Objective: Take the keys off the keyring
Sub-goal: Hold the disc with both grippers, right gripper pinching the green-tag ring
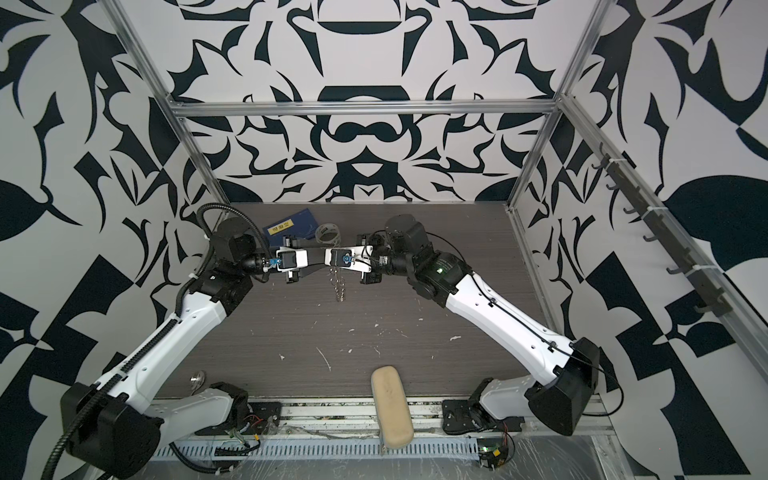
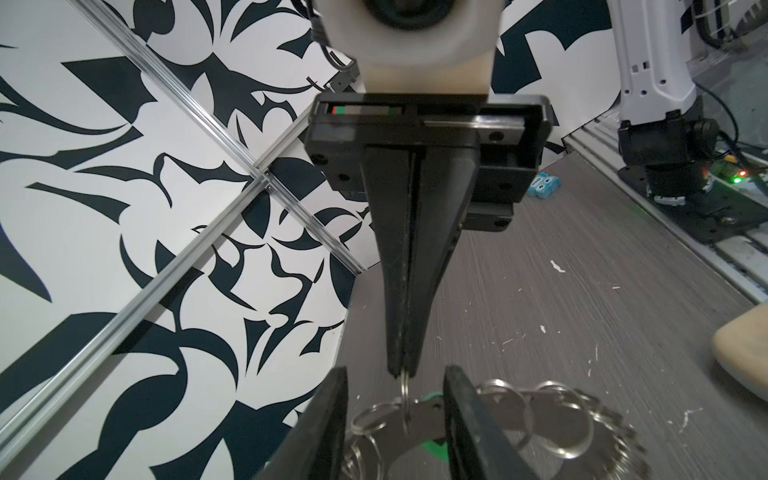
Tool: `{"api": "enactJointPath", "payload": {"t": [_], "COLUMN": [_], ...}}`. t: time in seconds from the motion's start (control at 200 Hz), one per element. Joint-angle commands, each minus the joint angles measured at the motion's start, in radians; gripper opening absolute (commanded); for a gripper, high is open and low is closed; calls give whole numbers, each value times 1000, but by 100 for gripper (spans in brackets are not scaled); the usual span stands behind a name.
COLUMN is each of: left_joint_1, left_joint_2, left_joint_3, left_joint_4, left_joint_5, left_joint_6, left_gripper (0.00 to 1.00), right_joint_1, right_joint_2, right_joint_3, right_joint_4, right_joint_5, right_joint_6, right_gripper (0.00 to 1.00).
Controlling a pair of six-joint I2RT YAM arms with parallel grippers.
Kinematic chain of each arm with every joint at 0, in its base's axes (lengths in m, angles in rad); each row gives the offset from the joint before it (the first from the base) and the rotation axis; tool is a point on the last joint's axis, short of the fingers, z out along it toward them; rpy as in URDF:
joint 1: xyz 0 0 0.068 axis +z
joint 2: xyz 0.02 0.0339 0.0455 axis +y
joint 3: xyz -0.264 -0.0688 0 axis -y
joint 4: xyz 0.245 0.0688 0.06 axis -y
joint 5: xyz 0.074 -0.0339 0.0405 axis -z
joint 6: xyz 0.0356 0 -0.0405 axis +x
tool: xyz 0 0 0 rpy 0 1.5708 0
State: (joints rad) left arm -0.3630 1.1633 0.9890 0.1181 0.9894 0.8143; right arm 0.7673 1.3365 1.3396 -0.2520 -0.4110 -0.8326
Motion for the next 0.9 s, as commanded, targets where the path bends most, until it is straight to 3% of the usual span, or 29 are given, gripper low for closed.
{"api": "enactJointPath", "payload": {"t": [0.0, 0.22, 0.385, 0.535, 0.705, 0.805, 0.895], "left_joint_1": [5, 15, 27, 33, 42, 62, 96], "left_joint_2": [-20, -1, 5, 6, 3, 9, 26], "left_joint_3": [-10, -28, -39, -43, -52, -72, -111], "left_joint_4": [9, 77, 110, 113, 145, 256, 492], "left_joint_5": [1, 24, 34, 43, 61, 87, 122], "left_joint_6": [-15, -93, -131, -138, -168, -265, -467], "left_gripper": [40, 24, 27, 36, 37, 35, 35], "right_joint_1": [-2, -2, -1, -2, -12, -23, -42], "right_joint_2": [-29, -31, -37, -40, -49, -59, -72], "right_joint_3": [49, 46, 44, 44, 38, 23, 2], "right_joint_4": [56, 64, 76, 94, 121, 152, 205], "right_joint_5": [0, -7, -13, -19, -38, -57, -84], "right_joint_6": [20, 22, 23, 39, 73, 111, 170], "right_gripper": [0, 0, 0, 0, 0, 0, 0]}}
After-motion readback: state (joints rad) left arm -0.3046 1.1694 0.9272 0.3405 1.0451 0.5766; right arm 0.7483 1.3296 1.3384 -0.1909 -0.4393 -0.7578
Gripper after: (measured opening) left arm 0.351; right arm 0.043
